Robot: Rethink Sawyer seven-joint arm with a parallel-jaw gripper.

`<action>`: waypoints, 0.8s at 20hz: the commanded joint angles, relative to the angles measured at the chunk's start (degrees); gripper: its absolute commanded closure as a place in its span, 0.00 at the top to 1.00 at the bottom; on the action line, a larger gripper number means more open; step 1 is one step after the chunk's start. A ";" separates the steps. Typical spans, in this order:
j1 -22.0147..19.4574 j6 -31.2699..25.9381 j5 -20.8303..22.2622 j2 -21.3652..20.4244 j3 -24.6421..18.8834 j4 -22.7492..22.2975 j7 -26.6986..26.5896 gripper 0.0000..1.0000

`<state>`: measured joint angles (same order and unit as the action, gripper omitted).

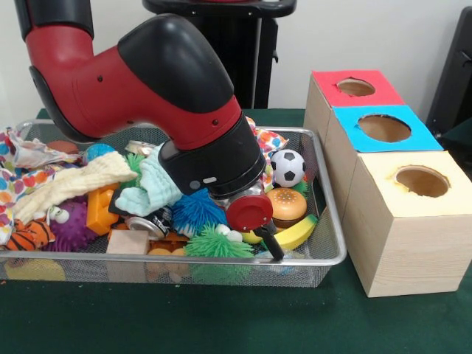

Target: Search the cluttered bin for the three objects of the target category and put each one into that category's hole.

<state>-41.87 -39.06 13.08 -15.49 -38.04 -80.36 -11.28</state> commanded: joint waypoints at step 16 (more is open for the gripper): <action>-3.07 8.30 5.16 0.72 1.46 -7.78 8.19 1.00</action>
<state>-42.76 -34.82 13.03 -15.92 -38.10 -83.06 -11.28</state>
